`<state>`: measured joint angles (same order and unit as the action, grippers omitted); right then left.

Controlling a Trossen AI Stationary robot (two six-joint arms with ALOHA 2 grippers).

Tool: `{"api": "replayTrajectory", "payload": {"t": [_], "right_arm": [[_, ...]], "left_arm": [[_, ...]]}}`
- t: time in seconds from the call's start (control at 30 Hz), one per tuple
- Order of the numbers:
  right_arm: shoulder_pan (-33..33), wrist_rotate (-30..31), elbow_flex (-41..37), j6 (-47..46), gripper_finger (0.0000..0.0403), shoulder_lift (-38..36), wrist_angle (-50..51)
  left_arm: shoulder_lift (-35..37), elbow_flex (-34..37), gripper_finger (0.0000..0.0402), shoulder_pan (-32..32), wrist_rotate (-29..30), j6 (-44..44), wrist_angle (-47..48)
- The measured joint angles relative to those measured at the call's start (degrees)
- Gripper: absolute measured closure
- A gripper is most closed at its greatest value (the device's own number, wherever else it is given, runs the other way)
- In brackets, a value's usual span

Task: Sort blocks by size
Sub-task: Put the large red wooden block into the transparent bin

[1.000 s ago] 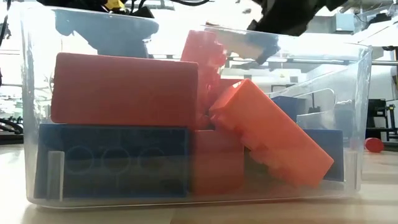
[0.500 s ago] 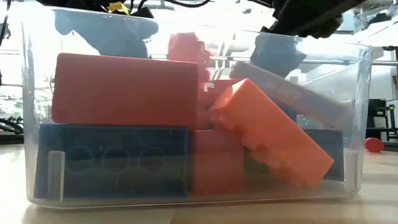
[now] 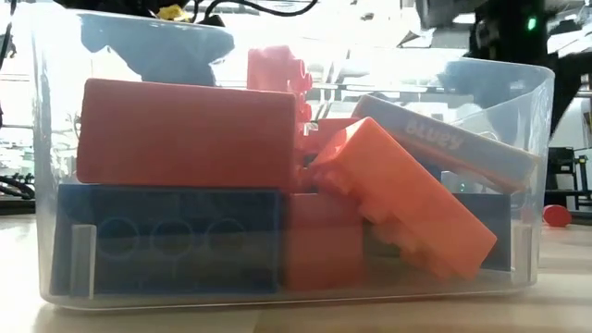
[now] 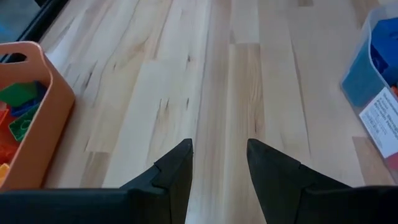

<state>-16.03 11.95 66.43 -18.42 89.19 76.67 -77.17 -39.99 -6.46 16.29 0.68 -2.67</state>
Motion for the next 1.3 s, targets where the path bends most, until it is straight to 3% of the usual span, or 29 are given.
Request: {"api": "replayTrajectory", "payload": {"t": [0.43, 0.7, 0.87, 1.3], "right_arm": [[14.65, 1.84, -14.37, 23.78, 0.0142, 0.11, 5.48], [15.08, 9.21, -22.57, 32.32, 0.0142, 0.11, 2.12], [15.26, 11.67, -23.10, 36.46, 0.0142, 0.15, -3.84], [17.65, 10.55, -29.15, 40.45, 0.0142, 0.15, -10.11]], "left_arm": [[0.00, 0.00, 0.0256, 0.00, 0.00, 0.01, 4.10], [0.00, 0.00, 0.0256, 0.00, 0.00, 0.20, 4.61], [0.00, 0.00, 0.0256, 0.00, 0.02, 0.65, 4.62], [0.00, 0.00, 0.0256, 0.02, 0.09, 0.71, 5.48]]}}
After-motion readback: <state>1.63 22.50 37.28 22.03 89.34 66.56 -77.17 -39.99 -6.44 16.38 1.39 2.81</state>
